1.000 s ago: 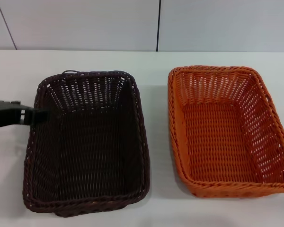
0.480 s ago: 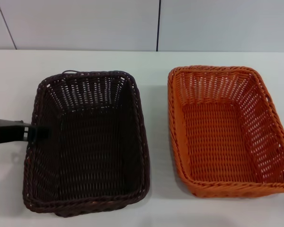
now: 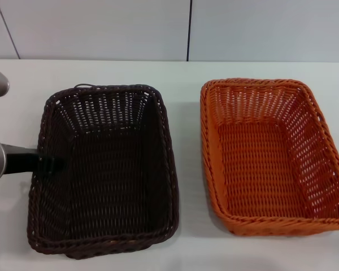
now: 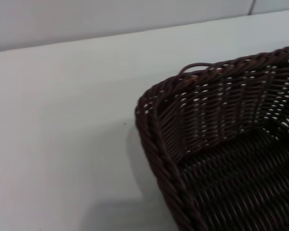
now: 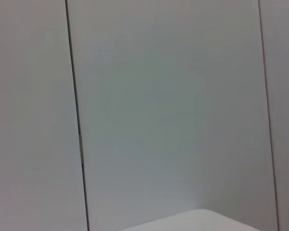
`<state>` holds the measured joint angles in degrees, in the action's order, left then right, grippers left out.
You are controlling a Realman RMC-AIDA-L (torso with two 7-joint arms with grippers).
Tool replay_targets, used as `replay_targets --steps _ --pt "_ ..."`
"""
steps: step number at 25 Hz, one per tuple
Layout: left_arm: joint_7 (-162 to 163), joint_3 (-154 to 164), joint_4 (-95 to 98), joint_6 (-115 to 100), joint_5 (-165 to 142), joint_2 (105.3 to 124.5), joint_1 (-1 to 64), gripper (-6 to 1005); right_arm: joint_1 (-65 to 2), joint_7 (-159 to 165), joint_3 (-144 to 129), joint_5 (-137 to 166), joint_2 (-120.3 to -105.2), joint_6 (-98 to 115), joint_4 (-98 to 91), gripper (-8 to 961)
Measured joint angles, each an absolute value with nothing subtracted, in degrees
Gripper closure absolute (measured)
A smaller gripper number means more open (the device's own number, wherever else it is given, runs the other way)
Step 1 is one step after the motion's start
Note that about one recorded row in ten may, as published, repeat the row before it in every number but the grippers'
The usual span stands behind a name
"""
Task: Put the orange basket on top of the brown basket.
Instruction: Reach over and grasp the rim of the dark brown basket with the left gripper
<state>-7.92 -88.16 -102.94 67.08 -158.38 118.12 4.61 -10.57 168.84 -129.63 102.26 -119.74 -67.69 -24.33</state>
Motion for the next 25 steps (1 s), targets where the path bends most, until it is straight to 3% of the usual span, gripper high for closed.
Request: replay_targets --steps 5,11,17,25 --pt "-11.2 -87.58 -102.58 67.3 -158.37 118.15 5.25 497 -10.54 168.83 -129.67 102.31 -119.77 -67.69 -24.33 216" --pt "-13.23 -87.88 -102.34 68.17 -158.36 118.04 6.03 687 -10.54 168.83 -129.71 102.31 -119.8 -67.68 -24.33 216" --pt "-18.38 -88.57 -102.17 70.86 -157.84 118.01 7.83 746 -10.55 168.83 -129.71 102.31 -119.79 -67.68 -24.33 216" --pt "-36.27 -97.06 -103.0 78.93 -151.36 118.0 13.84 752 -10.75 168.83 -129.71 102.31 -119.65 -67.67 -24.59 217"
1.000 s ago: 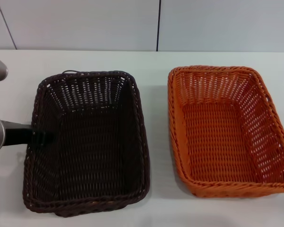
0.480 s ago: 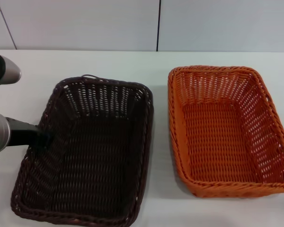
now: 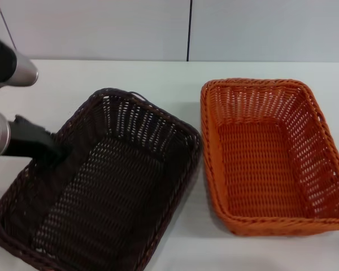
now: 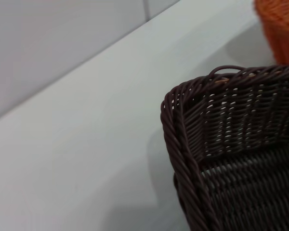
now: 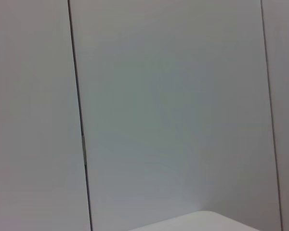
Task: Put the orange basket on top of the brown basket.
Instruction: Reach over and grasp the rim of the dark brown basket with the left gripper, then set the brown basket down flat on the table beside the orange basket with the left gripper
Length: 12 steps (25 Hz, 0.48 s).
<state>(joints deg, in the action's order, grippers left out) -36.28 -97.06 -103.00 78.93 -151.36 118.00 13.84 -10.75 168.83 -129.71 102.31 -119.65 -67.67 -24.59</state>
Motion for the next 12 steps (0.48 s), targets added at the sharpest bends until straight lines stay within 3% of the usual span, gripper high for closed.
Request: replay_targets --steps 12 --pt "-48.71 -97.88 -95.01 82.25 -149.53 118.14 26.0 779 -9.9 168.84 -129.71 102.3 -119.81 -68.41 -25.29 217"
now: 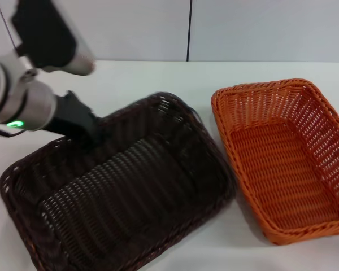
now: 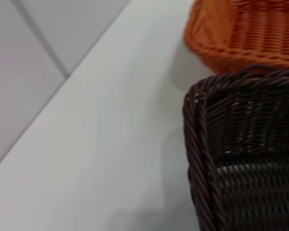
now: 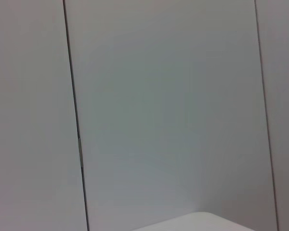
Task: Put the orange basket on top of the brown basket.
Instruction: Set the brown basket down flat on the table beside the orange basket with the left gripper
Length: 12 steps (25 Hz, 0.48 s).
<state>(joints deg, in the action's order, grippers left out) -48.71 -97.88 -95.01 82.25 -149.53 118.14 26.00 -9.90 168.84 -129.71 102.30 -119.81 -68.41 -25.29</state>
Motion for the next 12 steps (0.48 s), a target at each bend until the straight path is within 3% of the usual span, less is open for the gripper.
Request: replay_targets --steps 3,12 --pt "-53.61 -97.75 -87.79 80.05 -148.84 118.25 31.18 788 -9.29 168.84 -130.01 102.3 -119.8 -69.0 -26.0 217" --pt "-63.68 -98.13 -80.1 74.68 -148.23 118.22 35.78 787 -9.05 168.83 -130.76 102.29 -119.79 -69.84 -26.76 217"
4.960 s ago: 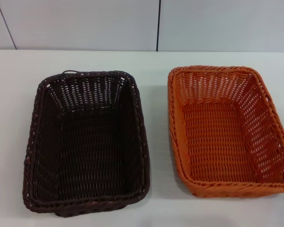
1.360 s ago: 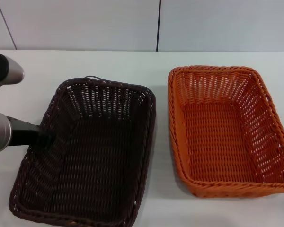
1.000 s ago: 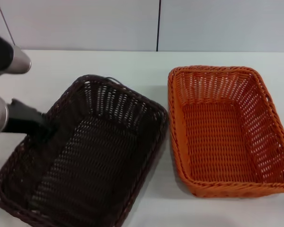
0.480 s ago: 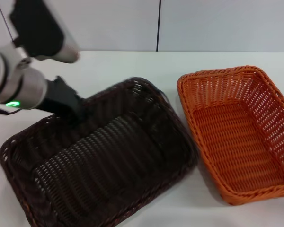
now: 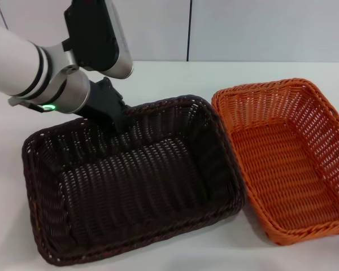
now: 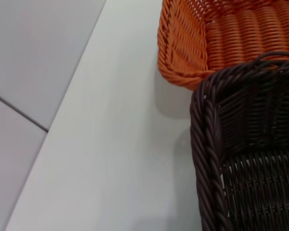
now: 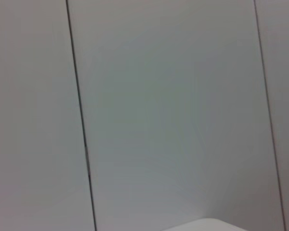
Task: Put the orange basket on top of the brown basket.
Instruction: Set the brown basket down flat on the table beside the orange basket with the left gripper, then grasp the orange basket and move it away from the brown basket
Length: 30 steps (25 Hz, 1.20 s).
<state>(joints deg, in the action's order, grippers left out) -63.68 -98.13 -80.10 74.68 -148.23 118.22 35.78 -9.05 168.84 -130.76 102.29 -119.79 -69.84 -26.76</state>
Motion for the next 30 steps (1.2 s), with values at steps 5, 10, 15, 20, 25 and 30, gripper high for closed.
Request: replay_targets --steps 5,10,15,20,25,30 --pt "-66.22 -98.2 -78.66 72.41 -146.84 118.18 36.58 774 -9.48 168.78 -131.19 102.3 -119.78 -69.88 -27.09 217" --pt "-69.09 -98.29 -77.38 70.14 -144.2 118.18 37.07 743 -9.97 168.72 -131.31 102.3 -119.68 -69.88 -27.39 217" --pt "-69.55 -98.33 -75.71 68.15 -143.85 118.16 37.97 712 -10.35 168.67 -131.84 102.3 -119.54 -69.81 -27.42 217" --pt "-70.06 -98.13 -70.53 63.13 -143.23 118.15 39.72 680 -10.39 168.66 -131.84 102.3 -119.52 -69.53 -27.56 217" --pt "-71.08 -97.05 -71.19 63.32 -143.1 118.19 39.3 649 -10.57 168.66 -132.1 102.32 -119.42 -69.39 -27.59 217" --pt "-70.67 -96.78 -75.32 56.85 -142.93 118.41 37.08 545 -10.75 168.66 -132.26 102.35 -119.42 -69.32 -27.49 217"
